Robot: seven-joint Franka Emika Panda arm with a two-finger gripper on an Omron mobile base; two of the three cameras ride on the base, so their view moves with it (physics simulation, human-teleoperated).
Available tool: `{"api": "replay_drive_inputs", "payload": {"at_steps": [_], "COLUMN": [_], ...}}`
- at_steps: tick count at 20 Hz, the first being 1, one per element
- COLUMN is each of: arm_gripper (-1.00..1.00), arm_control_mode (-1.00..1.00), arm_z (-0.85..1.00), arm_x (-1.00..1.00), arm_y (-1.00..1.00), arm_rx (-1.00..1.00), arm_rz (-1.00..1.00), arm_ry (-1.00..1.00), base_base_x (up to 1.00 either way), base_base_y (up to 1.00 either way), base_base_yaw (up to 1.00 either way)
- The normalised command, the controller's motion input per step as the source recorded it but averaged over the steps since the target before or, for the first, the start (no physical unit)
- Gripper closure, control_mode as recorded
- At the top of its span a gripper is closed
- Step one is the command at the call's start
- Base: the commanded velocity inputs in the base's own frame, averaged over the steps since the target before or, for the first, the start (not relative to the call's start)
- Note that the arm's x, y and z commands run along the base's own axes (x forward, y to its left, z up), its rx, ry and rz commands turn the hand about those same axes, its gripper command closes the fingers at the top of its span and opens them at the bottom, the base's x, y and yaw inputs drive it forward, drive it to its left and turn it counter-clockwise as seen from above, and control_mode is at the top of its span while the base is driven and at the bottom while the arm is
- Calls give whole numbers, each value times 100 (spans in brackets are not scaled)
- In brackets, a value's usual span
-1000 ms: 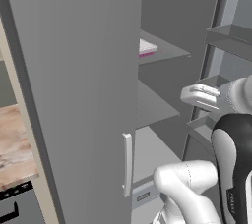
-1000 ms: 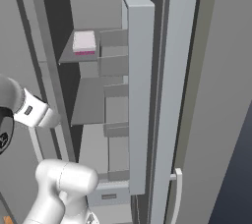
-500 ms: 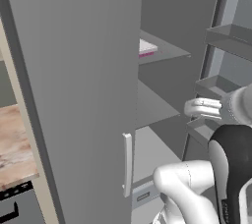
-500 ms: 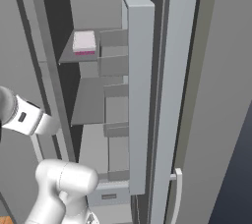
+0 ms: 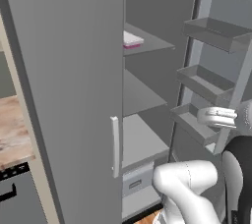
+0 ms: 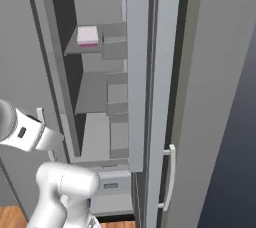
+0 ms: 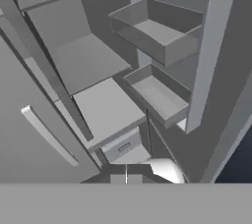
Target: The ice cube tray has been filled with water. Take the tray and place it in the freezer to make ice. Close the freezer door after placing the tray.
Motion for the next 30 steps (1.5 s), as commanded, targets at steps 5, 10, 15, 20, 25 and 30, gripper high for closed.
{"api": "replay_drive_inputs", "payload": {"at_steps": [5,10,15,20,25,30], "arm_gripper": [100,100,100,100,100,100], "arm_control_mode": [100,100,100,100,100,100], "arm_z": [0,0,0,0,0,0], "arm_x": [0,0,0,0,0,0], "arm_y": [0,0,0,0,0,0], "arm_rx": [0,0,0,0,0,0], "arm_rz": [0,0,0,0,0,0], "arm_ry": [0,0,0,0,0,0], "base_base_x": [-59,-31,-46,-42,-8,0], "base_base_y": [6,2,2,26,50,40], "base_base_yaw": [0,0,0,0,-3,-4]}}
